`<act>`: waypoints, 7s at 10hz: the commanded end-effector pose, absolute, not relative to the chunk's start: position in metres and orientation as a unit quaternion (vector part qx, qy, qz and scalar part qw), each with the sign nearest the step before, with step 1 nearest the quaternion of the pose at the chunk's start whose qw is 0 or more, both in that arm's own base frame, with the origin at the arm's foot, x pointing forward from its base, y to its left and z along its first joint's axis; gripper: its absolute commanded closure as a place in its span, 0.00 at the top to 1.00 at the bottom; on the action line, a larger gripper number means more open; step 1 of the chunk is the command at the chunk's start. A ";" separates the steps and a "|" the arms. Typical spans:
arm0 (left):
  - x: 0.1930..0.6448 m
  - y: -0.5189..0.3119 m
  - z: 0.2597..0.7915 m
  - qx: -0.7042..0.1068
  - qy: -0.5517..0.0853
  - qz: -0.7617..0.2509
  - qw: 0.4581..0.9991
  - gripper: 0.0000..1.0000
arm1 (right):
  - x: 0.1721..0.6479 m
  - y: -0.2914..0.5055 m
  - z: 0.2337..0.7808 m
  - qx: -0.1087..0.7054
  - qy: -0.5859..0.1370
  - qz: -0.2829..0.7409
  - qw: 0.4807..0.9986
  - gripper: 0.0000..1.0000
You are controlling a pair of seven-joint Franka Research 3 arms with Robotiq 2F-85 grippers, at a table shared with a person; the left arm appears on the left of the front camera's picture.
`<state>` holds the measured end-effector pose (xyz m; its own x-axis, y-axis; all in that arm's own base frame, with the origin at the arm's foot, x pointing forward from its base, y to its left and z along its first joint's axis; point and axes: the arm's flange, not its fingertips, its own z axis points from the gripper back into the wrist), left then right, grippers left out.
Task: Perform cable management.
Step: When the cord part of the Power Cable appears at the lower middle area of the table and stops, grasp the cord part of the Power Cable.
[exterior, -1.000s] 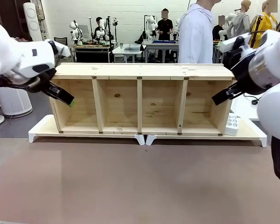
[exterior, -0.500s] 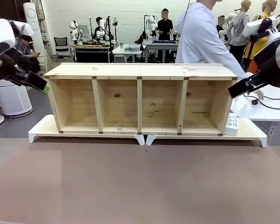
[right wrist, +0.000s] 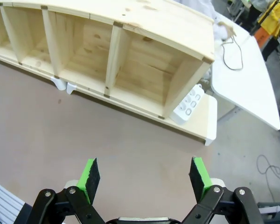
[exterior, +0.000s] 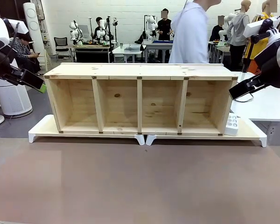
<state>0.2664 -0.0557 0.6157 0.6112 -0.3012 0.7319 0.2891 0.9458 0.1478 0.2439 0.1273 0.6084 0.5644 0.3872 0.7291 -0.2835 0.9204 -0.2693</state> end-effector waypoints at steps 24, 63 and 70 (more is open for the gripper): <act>0.267 -0.057 0.615 0.008 -0.408 -0.164 0.898 1.00 | 0.245 0.127 0.609 -0.059 -0.430 0.190 0.881 1.00; 0.267 -0.057 0.615 0.008 -0.408 -0.164 0.898 1.00 | 0.245 0.127 0.609 -0.059 -0.430 0.190 0.881 1.00; 0.267 -0.057 0.615 0.008 -0.408 -0.164 0.898 1.00 | 0.253 0.138 0.607 -0.062 -0.409 0.211 0.885 1.00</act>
<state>0.2664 -0.0559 0.6157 0.6111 -0.3017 0.7318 0.2894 0.9457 0.1483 0.2455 0.1296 0.6062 0.5674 0.3967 0.7216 -0.2927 0.9162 -0.2736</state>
